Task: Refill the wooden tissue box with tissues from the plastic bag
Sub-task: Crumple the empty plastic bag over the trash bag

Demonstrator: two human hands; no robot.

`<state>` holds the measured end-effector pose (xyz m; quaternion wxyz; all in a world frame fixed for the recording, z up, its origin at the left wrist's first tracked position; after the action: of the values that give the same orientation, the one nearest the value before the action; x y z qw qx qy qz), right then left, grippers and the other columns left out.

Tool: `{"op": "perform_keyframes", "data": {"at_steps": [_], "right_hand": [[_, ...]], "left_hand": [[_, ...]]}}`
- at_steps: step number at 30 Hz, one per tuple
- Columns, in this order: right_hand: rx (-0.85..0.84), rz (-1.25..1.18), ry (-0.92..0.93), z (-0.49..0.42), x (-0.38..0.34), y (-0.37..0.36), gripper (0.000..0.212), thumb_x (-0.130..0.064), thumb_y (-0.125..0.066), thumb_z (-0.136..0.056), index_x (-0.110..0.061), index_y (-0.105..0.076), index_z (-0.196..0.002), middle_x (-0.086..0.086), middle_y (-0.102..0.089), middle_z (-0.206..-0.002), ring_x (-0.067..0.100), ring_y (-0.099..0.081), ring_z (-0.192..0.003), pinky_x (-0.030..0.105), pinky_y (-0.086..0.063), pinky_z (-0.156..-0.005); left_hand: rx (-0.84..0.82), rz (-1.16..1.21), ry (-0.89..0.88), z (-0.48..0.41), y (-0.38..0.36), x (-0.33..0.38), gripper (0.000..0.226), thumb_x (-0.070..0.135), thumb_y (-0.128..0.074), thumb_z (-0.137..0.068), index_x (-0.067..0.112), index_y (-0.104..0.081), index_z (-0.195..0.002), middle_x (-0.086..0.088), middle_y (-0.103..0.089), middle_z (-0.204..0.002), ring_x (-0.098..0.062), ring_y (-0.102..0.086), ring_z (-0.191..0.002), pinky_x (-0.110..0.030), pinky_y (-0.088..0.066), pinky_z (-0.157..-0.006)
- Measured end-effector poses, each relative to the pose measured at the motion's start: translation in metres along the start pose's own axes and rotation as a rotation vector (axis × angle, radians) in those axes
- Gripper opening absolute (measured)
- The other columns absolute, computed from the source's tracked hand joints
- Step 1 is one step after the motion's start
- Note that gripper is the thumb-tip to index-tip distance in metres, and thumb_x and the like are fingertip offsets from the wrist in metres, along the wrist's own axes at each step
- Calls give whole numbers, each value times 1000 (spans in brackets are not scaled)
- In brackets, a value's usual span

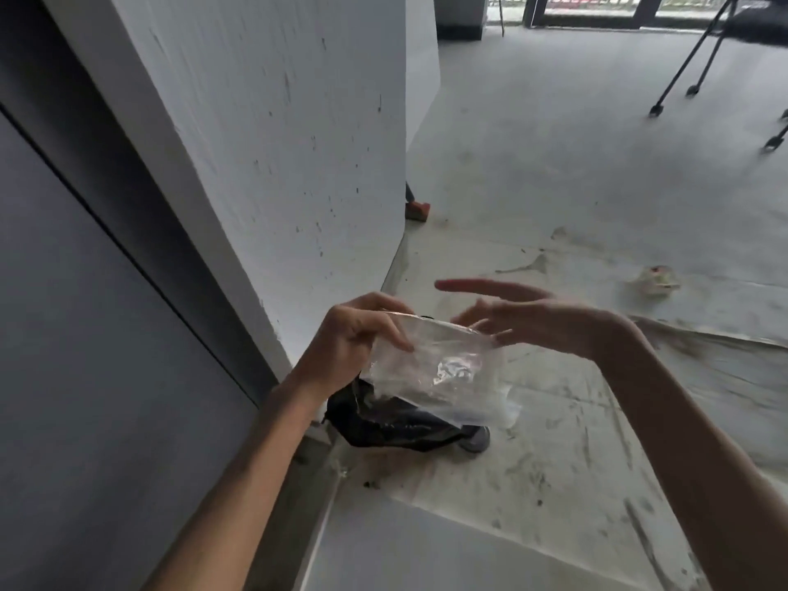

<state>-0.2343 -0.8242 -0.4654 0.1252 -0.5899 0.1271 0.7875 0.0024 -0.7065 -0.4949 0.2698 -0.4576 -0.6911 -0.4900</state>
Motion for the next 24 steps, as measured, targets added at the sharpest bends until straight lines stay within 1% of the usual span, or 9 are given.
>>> {"op": "perform_keyframes", "data": {"at_steps": [3,5,8,11,15,18,20,22,24], "right_hand": [[78,636,-46,-30,-17,-4,26,-29,-70,-88,-40,-67,-112,-12,-71,-95,2,-67,-86,20,-54,-75],[300,1017,12,-54,-19,-5,20,-15,-66,-89,-31,-71,-100,-13,-67,-89,6,-63,-81,24,-45,-71],[768,1352,53,-76,0,-18,25,-3,-58,-87,-18,-67,-106,1,-67,-109,21,-62,-99,34,-50,-82],[950,1405,175,-90,45,-53,31,8,-71,-68,-7,-66,-95,10,-66,-93,27,-63,-81,39,-55,-72],[811,1583,221,-120,102,-94,37,-5,-79,-53,-14,-68,-87,2,-64,-77,21,-62,-66,32,-53,-58],[670,1518,-100,-136,139,-112,48,-17,-81,-65,-17,-66,-110,4,-67,-98,22,-66,-91,33,-55,-76],[382,1384,-315,-142,160,-120,44,-13,-67,-84,-12,-56,-127,10,-61,-125,29,-57,-118,39,-48,-97],[194,1276,-412,-143,169,-123,33,-8,-59,-87,-10,-62,-120,11,-65,-124,31,-61,-116,40,-49,-95],[282,1206,-347,-148,162,-122,26,-12,-56,-88,-12,-63,-113,10,-67,-117,31,-66,-106,41,-54,-86]], "left_hand": [[-71,-156,-87,-13,-4,-1,37,-18,-53,-88,8,-79,-82,-7,-66,-116,-15,-64,-110,-35,-54,-97],[-105,-207,-50,-18,-5,-12,45,-16,-49,-91,17,-79,-92,-2,-55,-136,-11,-53,-127,-31,-45,-109],[75,-18,249,-4,-13,-32,69,-12,-42,-86,48,-68,-106,10,-41,-149,-7,-33,-142,-24,-32,-116],[273,-40,699,28,-32,-69,53,-1,-42,-87,28,-54,-130,-9,-49,-142,-24,-46,-133,-29,-41,-99],[78,-229,1057,53,-52,-118,43,17,-46,-96,8,-40,-138,-15,-50,-139,-34,-50,-126,-39,-44,-104],[64,-172,1060,64,-61,-133,47,15,-42,-99,10,-32,-145,-14,-44,-146,-33,-46,-131,-41,-41,-109],[60,-176,1051,72,-64,-134,49,14,-40,-99,12,-30,-147,-12,-39,-151,-31,-40,-137,-42,-36,-113],[54,-205,1043,76,-66,-135,49,15,-41,-99,12,-31,-147,-11,-38,-151,-30,-39,-138,-40,-36,-113],[70,-208,1030,72,-66,-135,46,14,-42,-98,12,-37,-144,-11,-44,-147,-31,-43,-135,-40,-39,-111]]}}
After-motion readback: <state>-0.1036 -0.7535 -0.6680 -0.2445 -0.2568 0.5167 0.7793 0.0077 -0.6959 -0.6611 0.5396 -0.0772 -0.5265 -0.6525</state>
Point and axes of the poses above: each hand's wrist, its own z-axis away from the middle knuckle, its own y-axis out of the back of the hand, x = y × z, the point moved 1 cm from there along -z, towards the middle knuckle
